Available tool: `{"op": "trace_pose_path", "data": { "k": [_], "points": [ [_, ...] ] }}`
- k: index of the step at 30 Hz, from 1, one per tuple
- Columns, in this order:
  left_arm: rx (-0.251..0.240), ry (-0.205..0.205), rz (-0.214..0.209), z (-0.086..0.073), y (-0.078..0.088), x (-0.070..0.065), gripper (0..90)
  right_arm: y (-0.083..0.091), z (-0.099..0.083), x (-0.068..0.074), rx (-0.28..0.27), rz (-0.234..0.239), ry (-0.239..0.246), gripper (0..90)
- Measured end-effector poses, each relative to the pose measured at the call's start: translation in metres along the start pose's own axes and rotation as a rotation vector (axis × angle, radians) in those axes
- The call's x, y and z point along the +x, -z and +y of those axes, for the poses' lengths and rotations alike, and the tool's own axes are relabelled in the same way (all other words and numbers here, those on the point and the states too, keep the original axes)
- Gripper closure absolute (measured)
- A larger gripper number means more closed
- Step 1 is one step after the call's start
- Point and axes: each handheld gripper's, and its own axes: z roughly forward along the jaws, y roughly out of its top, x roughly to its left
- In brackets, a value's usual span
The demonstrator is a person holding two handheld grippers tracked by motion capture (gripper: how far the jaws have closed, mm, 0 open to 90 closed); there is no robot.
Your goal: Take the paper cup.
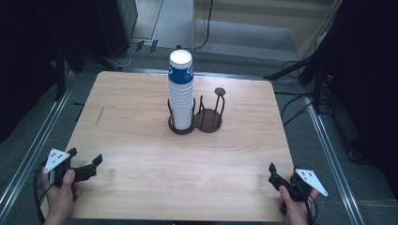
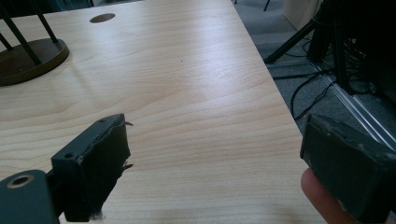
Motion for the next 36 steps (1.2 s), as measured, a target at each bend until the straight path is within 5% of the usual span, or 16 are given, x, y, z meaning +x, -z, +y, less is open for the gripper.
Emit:
{"op": "trace_pose_path", "data": {
  "k": [5, 11, 20, 29, 36],
  "points": [
    [0.011, -0.036, 0.021, 0.0, -0.002, -0.004, 0.0, 0.0, 0.0, 0.001, 0.007, -0.004, 0.004, 7.5],
    [0.025, -0.048, 0.034, 0.0, -0.004, -0.007, 0.0, -0.001, 0.005, 0.017, 0.015, -0.015, 0.14, 7.5],
    [0.065, -0.098, 0.072, -0.001, -0.008, -0.014, 1.5, 0.006, 0.029, 0.037, -0.017, 0.031, 0.102, 7.5],
    [0.078, -0.109, 0.064, -0.001, -0.009, -0.015, 1.5, 0.002, 0.05, 0.069, -0.021, 0.063, 0.173, 7.5],
    [0.081, -0.107, 0.072, -0.001, -0.01, -0.015, 1.5, -0.005, 0.064, 0.087, -0.025, 0.087, 0.167, 7.6]
  ]
}}
